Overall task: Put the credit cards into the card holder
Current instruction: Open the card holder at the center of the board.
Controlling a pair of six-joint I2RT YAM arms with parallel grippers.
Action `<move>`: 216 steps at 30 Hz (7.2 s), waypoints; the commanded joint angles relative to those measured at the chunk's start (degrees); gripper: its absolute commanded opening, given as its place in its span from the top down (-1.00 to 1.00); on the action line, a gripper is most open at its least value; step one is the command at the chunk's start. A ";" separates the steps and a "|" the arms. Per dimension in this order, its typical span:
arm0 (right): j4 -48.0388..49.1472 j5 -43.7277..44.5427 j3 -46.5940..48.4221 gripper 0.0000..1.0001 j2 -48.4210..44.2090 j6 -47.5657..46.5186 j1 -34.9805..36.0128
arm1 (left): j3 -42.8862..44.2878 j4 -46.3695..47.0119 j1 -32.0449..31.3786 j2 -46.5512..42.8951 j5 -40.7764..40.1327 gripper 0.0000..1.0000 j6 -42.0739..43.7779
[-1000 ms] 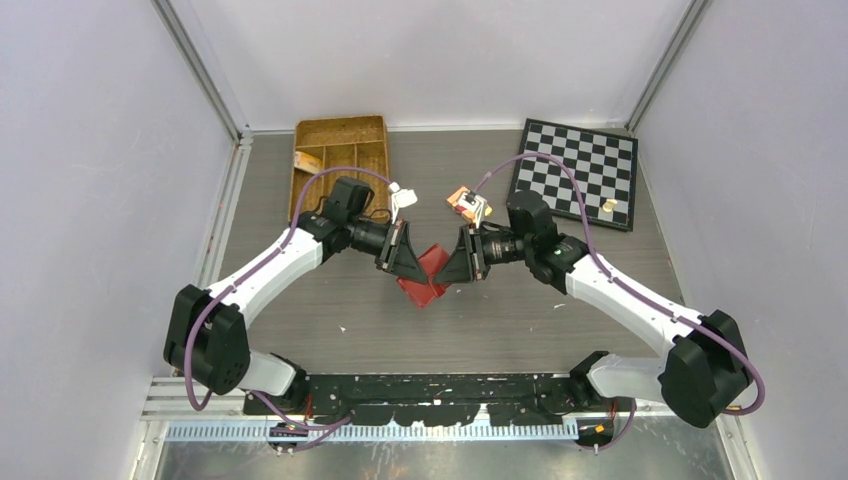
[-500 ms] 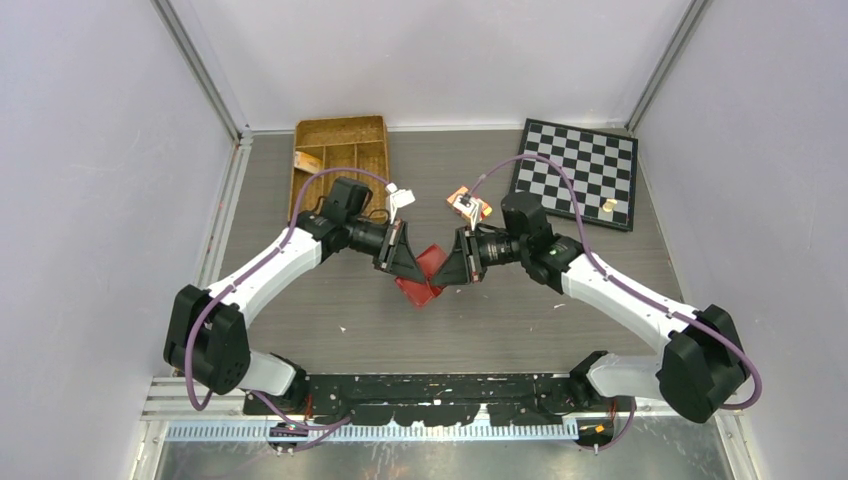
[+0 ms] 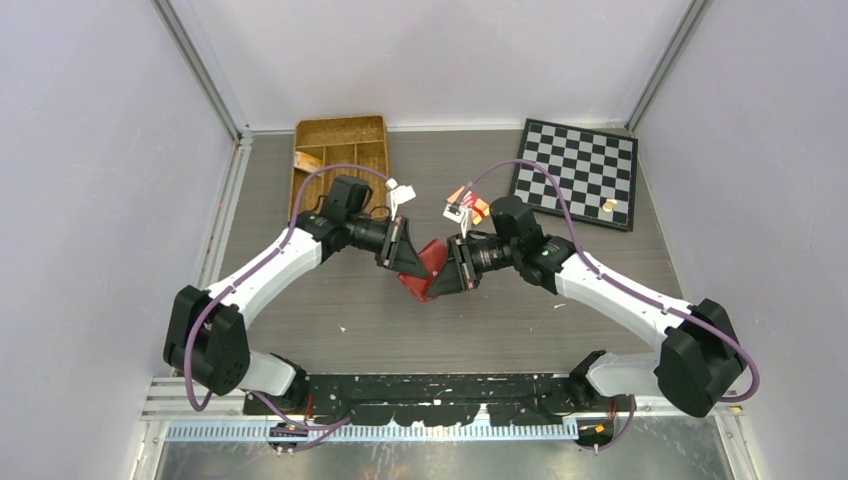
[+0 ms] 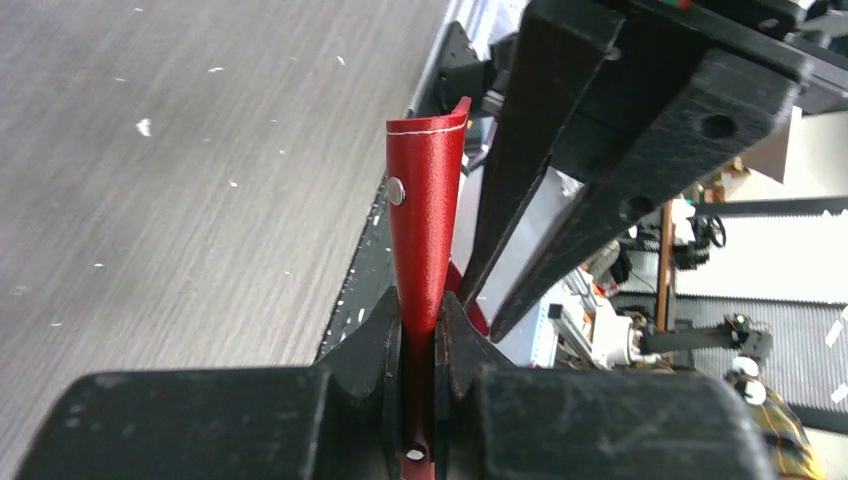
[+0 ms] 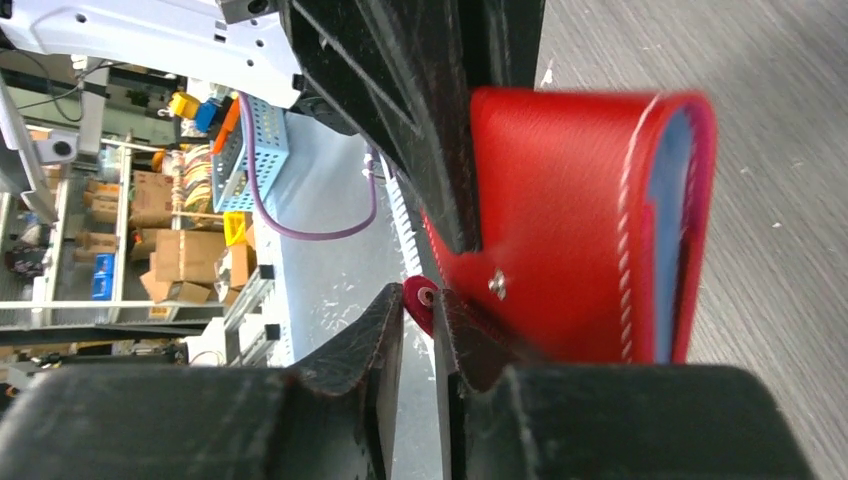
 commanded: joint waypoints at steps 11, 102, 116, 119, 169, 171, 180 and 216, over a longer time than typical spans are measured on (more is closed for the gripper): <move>-0.88 27.12 0.33 -0.25 -6.31 6.22 -0.57 | 0.53 -1.47 1.71 -6.52 -18.85 1.00 2.19; -1.96 41.62 0.19 -0.08 20.27 16.95 14.48 | -27.49 13.38 -6.46 -6.66 -45.57 -0.06 -9.32; -2.72 41.51 0.40 0.71 17.91 17.64 14.48 | -26.51 12.88 -7.76 -8.07 -44.86 -0.20 -7.73; -4.05 42.15 0.76 0.81 16.30 17.56 14.46 | -25.67 12.40 -8.78 -8.08 -44.86 -0.24 -7.63; -7.25 44.69 1.15 0.99 9.67 15.87 14.43 | -16.84 4.43 -17.88 -5.39 -57.25 -0.35 -2.35; -7.28 44.67 1.13 0.99 9.61 15.89 14.46 | -16.84 4.62 -17.97 -5.18 -57.21 -0.35 -2.28; -7.83 44.91 1.01 0.99 8.80 15.85 14.40 | -16.58 3.46 -18.86 -6.47 -63.63 -0.25 -1.71; -13.76 50.67 -3.41 0.99 8.04 11.72 12.05 | -13.62 5.15 -18.86 -1.73 -85.87 -0.16 3.60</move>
